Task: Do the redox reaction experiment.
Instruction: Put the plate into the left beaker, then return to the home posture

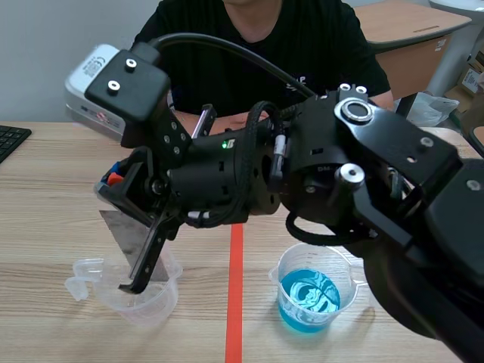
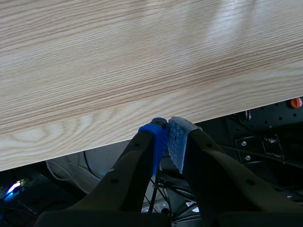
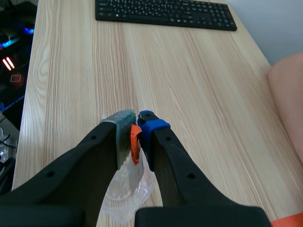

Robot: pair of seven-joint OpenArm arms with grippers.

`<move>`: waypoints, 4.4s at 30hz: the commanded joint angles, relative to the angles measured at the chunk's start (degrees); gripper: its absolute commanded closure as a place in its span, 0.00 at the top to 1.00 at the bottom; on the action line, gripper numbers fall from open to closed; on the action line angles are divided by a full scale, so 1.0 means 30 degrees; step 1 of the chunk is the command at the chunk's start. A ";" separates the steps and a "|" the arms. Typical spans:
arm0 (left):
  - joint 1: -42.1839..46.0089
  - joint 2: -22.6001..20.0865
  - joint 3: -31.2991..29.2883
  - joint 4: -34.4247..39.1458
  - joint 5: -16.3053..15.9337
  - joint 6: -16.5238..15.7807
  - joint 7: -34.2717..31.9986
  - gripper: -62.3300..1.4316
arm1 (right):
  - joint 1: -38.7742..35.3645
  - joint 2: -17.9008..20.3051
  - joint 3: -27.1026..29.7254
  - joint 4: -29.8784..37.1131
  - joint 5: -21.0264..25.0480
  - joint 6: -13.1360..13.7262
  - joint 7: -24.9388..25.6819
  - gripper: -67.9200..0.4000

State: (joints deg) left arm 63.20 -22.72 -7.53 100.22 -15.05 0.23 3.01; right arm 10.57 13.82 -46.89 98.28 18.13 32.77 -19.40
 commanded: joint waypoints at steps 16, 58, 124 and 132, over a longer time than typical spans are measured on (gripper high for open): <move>0.0146 0.0044 0.0036 0.0182 -0.0117 0.0022 -0.0182 0.09 | 0.0277 -0.0073 -0.0022 -0.0780 -0.1712 -0.0073 0.1457 0.03; 0.0146 0.0044 0.0036 0.0182 -0.0117 0.0022 -0.0044 0.09 | -0.0160 -0.0073 0.0051 -0.0117 0.2820 0.1894 0.1239 1.00; -0.9770 -0.6594 0.1654 0.0189 -0.0692 -0.2936 0.0947 0.95 | -1.8331 0.9194 1.5664 0.8881 0.1384 -0.7009 0.9872 1.00; -1.2757 -0.5217 0.3825 0.0189 -0.0539 -0.2936 0.1698 0.95 | -1.8331 0.9194 1.5664 0.8881 0.1384 -0.7009 0.9712 1.00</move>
State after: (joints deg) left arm 25.21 -38.74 4.16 100.22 -16.53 -8.64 8.78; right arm -44.80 40.80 -0.43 123.72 21.89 12.23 8.93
